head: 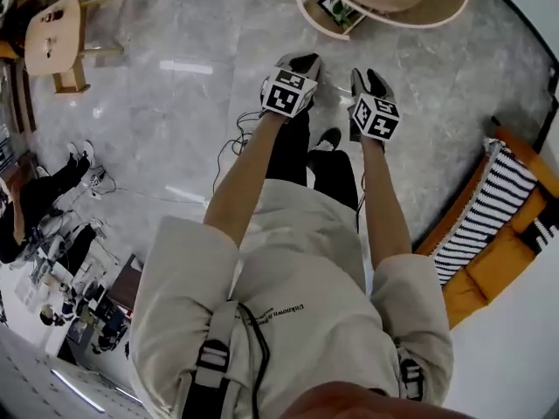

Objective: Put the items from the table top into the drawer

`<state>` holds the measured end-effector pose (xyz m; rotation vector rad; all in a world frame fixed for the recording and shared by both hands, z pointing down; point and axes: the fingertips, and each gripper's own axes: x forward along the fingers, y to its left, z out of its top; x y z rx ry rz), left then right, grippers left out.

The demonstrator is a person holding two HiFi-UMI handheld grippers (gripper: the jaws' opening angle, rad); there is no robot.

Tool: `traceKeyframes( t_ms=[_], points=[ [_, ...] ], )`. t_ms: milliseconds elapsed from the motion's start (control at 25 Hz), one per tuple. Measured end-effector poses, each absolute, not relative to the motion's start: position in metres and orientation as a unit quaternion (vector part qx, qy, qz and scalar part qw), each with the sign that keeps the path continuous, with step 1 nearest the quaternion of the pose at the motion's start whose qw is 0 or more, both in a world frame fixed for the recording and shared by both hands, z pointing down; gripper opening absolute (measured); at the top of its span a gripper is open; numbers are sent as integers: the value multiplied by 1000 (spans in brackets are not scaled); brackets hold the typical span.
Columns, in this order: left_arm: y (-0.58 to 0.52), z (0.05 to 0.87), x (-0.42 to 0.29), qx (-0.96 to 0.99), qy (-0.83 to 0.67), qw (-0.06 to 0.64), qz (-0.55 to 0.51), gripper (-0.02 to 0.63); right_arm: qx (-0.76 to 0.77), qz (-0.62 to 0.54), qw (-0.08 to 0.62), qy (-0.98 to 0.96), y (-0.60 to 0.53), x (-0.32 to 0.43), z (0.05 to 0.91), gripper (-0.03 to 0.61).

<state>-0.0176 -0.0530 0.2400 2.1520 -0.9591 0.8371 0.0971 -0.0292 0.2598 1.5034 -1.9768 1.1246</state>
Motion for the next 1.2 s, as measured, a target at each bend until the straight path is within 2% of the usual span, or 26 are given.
traceKeyframes(
  t_ms=[200, 360, 480, 560, 680, 960, 1200],
  points=[
    [-9, 137, -16, 822, -393, 291, 291, 21, 538, 371, 183, -735, 13, 96, 153, 175],
    [17, 99, -1, 831, -394, 274, 283, 21, 531, 348, 174, -753, 35, 98, 104, 175],
    [52, 96, 19, 841, -355, 259, 315, 21, 533, 361, 149, -750, 59, 103, 93, 156],
    [75, 97, 32, 853, -325, 227, 339, 21, 528, 373, 136, -750, 79, 105, 93, 100],
    [95, 102, 40, 858, -315, 203, 350, 21, 512, 369, 153, -761, 98, 107, 96, 46],
    [109, 83, 14, 843, -368, 205, 334, 21, 500, 338, 177, -777, 119, 89, 78, 34],
    [139, 64, -2, 840, -403, 234, 278, 21, 514, 323, 177, -775, 149, 86, 74, 34]
  ],
)
